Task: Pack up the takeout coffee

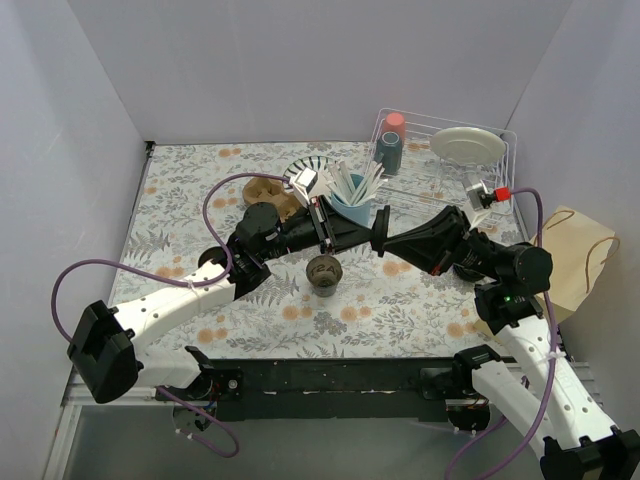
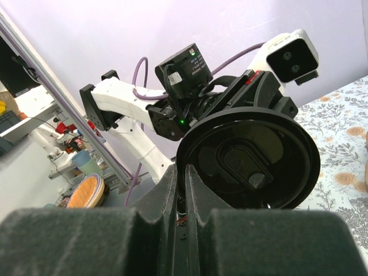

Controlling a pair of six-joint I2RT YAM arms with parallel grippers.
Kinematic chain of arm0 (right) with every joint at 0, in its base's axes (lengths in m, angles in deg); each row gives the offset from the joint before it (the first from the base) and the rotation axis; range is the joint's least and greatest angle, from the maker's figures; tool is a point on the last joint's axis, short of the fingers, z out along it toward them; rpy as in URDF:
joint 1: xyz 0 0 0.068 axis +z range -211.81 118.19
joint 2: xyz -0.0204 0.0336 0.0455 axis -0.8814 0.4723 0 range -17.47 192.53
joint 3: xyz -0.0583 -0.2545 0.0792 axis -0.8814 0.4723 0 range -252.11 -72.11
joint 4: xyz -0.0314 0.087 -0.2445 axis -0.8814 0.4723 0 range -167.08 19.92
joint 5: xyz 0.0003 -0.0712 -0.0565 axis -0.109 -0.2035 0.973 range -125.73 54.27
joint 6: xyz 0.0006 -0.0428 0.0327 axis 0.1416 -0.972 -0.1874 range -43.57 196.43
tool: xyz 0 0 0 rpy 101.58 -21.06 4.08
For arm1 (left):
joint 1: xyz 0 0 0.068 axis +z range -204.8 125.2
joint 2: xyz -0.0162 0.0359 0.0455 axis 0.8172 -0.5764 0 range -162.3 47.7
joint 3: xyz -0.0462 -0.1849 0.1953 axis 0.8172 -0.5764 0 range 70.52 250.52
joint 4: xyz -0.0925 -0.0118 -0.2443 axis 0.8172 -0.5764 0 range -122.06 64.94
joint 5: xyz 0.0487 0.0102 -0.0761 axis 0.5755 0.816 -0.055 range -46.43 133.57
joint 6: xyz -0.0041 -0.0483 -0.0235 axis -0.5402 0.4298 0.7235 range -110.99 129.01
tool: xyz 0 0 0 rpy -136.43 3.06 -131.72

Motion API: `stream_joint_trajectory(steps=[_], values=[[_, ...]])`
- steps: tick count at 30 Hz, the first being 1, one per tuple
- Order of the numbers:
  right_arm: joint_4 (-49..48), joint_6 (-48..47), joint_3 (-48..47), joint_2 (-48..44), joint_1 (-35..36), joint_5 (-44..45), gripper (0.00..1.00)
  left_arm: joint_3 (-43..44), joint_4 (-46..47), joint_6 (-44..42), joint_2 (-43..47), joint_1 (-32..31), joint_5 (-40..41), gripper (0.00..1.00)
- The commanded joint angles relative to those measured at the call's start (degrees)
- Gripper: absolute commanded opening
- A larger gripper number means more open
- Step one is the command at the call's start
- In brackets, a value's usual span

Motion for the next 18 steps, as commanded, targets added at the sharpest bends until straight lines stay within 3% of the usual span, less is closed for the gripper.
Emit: stream_joint_trajectory(steps=[1,3,5,8,9,11,12,14,18], values=[[-1.7,-0.3,0.2,-1.1,0.2,0.4,0.13,1.4,-0.9,-1.3,1.3,-0.4,0.6,0.08],[-0.7,-1.3,0.0,-1.5,0.2,0.8,0.18,1.8,-2.4,-1.9,1.7,-0.4,0.7,0.0],[3.3,-2.9,-0.7,-2.0,0.2,1.1,0.23,2.5,-4.9,-3.9,2.2,-0.4,1.9,0.0],[17.1,-10.8,-4.9,-2.9,0.2,2.6,0.42,4.3,-14.4,-9.4,4.5,-0.4,6.5,0.0],[26.4,-17.0,-6.6,-3.2,0.1,4.5,0.54,5.0,-21.7,-10.9,5.9,-0.4,8.1,0.0],[35.3,-22.6,-11.2,-3.4,0.2,7.5,0.64,7.8,-30.3,-15.9,7.2,-0.4,14.6,0.0],[43.7,-25.0,-12.5,-3.4,0.1,11.3,0.75,8.9,-38.2,-17.5,8.0,-0.4,17.2,0.0],[52.1,-29.8,-15.4,-3.5,0.2,17.5,0.84,11.7,-49.2,-21.6,8.6,-0.3,24.0,0.0],[61.3,-33.5,-18.0,-1.9,0.2,24.5,0.92,15.8,-65.0,-26.2,8.4,-0.4,34.9,0.0]])
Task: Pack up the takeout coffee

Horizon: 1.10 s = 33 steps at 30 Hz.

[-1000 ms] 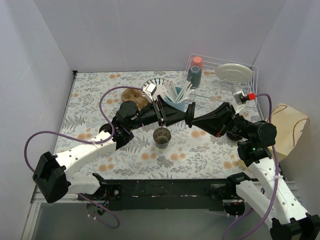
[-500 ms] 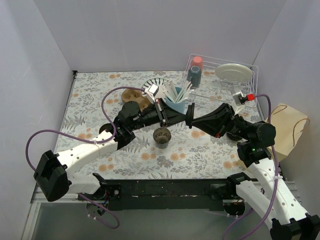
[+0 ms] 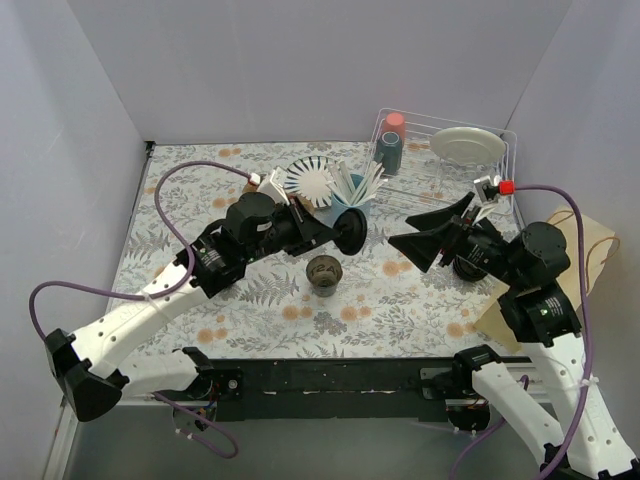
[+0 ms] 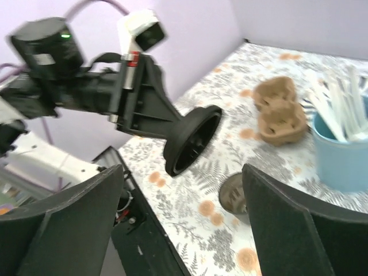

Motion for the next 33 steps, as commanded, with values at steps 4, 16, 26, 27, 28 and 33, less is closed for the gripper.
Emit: stream_joint_trajectory(steps=[4,16,26,27,28,33], values=[[22.8,-11.6,-4.3,4.3,0.2,13.3,0.93,9.3,-36.4,-10.7,-3.2,0.0,21.6,0.0],[27.9,-15.6,-1.5,7.5,0.2,17.3,0.92,12.5,-43.9,-11.9,-11.9,0.0,25.4,0.0],[27.3,-16.4,-1.7,7.5,0.2,17.4,0.91,17.9,-41.3,-13.2,-21.1,-0.1,25.3,0.0],[27.2,-16.4,-1.5,7.5,0.1,17.3,0.92,18.1,-41.3,-13.4,-21.8,-0.1,25.3,0.0],[26.9,-16.3,-1.2,7.4,0.1,17.2,0.92,18.3,-41.1,-13.3,-22.6,-0.1,25.1,0.0],[26.4,-16.0,-0.3,7.1,0.2,17.1,0.92,17.4,-38.8,-14.0,-23.8,-0.1,23.2,0.0]])
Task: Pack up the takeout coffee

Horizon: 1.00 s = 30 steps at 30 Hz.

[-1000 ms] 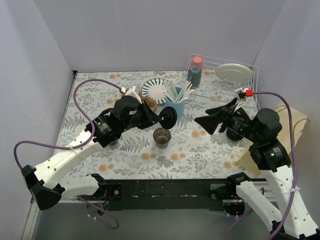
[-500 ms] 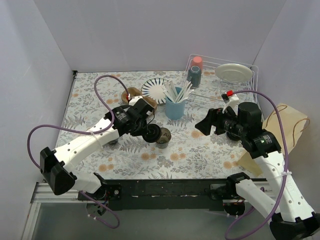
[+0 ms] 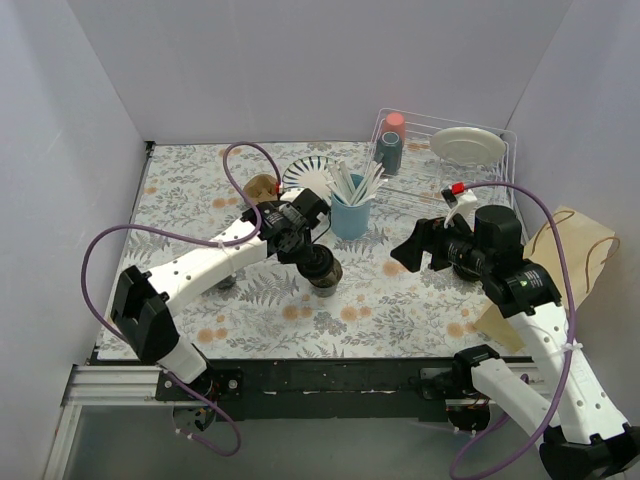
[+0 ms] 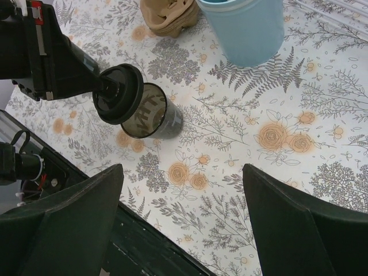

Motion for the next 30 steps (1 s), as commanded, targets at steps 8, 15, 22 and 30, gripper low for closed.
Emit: stream_joint_trajectory(steps=[8,15,22,30], values=[[-1.7,-0.6,0.1,-0.5,0.2,-0.3,0.91,0.5,3.2,-1.0,-2.1,-0.2,-1.2,0.02],[-1.4,-0.4,-0.1,-0.9,0.2,-0.3,0.91,-0.6,3.4,-0.7,-2.5,-0.8,-1.4,0.04],[-0.9,0.0,0.2,-1.3,0.2,-0.1,0.91,-0.9,2.6,-0.3,-3.1,-1.1,-1.3,0.04],[-0.7,-0.2,0.2,-1.2,0.2,0.0,0.91,-1.3,2.4,0.1,-3.4,-1.8,-1.9,0.07]])
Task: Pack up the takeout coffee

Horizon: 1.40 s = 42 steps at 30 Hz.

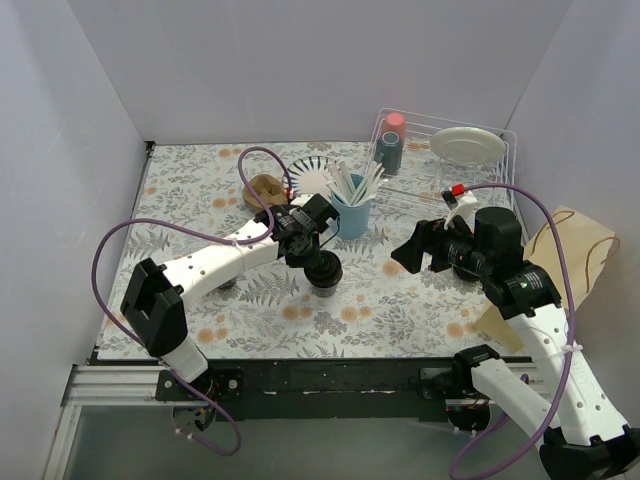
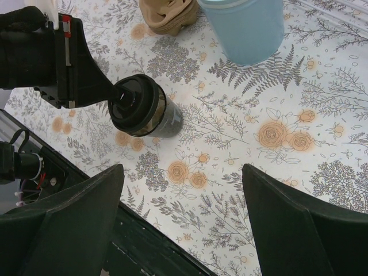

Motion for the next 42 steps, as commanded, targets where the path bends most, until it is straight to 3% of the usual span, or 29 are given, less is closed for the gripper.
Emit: stream_joint_trajectory(steps=[1,12,14,23,28,35,42], values=[[-0.7,-0.2,-0.6,-0.5,0.2,0.0,0.91,-0.7,-0.2,0.3,0.2,-0.7,-0.2,0.07],[-0.4,-0.1,-0.1,-0.3,0.2,0.4,0.91,0.0,-1.5,1.1,0.1,-1.2,0.4,0.15],[-0.7,0.1,-0.1,0.0,0.2,0.0,0.91,0.3,-1.6,1.4,0.3,-1.3,0.6,0.24],[-3.9,3.3,1.4,4.8,0.2,-5.0,0.89,-0.6,0.8,2.0,3.4,-1.2,0.8,0.4],[-10.3,7.5,2.8,9.7,2.5,-9.4,0.87,-4.1,5.6,2.2,7.0,-0.3,-2.4,0.43],[-18.1,11.3,3.7,20.0,8.5,-8.3,0.82,-9.6,11.8,1.6,12.6,2.4,-5.9,0.43],[-19.7,12.0,1.3,26.7,12.1,-4.5,0.79,-14.0,17.5,0.5,13.7,2.6,-10.4,0.43]])
